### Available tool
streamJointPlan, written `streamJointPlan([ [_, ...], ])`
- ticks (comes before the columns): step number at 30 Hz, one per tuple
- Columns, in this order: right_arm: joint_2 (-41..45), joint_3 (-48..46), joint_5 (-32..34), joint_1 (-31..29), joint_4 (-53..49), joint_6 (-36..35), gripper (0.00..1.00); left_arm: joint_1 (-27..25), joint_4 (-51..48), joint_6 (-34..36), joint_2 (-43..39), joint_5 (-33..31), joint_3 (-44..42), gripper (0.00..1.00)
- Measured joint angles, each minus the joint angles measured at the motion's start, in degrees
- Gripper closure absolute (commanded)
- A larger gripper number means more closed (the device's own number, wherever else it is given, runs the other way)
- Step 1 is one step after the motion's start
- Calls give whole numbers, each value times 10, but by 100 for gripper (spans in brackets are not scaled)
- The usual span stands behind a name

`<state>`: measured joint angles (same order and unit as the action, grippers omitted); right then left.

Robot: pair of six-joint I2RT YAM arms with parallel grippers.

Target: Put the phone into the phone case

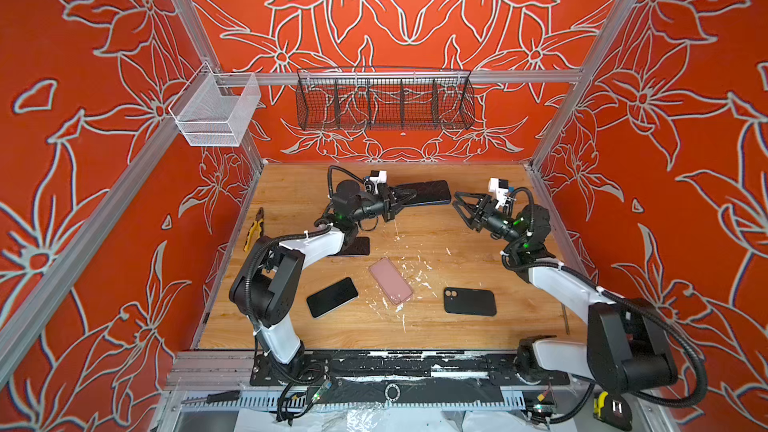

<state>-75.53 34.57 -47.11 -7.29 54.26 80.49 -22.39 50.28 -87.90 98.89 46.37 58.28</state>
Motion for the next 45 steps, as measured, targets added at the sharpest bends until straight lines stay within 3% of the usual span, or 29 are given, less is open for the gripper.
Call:
streamJointPlan([
  [5, -52, -14, 0, -5, 56, 30, 42, -5, 6, -5, 0, 0, 0, 100],
  [18, -56, -16, 2, -29, 87, 40, 70, -9, -2, 2, 3, -1, 0, 100],
  [26, -56, -16, 3, -29, 84, 39, 64, -9, -5, 7, 3, -1, 0, 100],
  [34, -56, -14, 3, -29, 76, 39, 76, -10, -20, 26, 3, 0, 0, 100],
  [45, -47, -12, 1, -29, 23, 25, 100, -10, -44, 55, 3, 1, 0, 100],
])
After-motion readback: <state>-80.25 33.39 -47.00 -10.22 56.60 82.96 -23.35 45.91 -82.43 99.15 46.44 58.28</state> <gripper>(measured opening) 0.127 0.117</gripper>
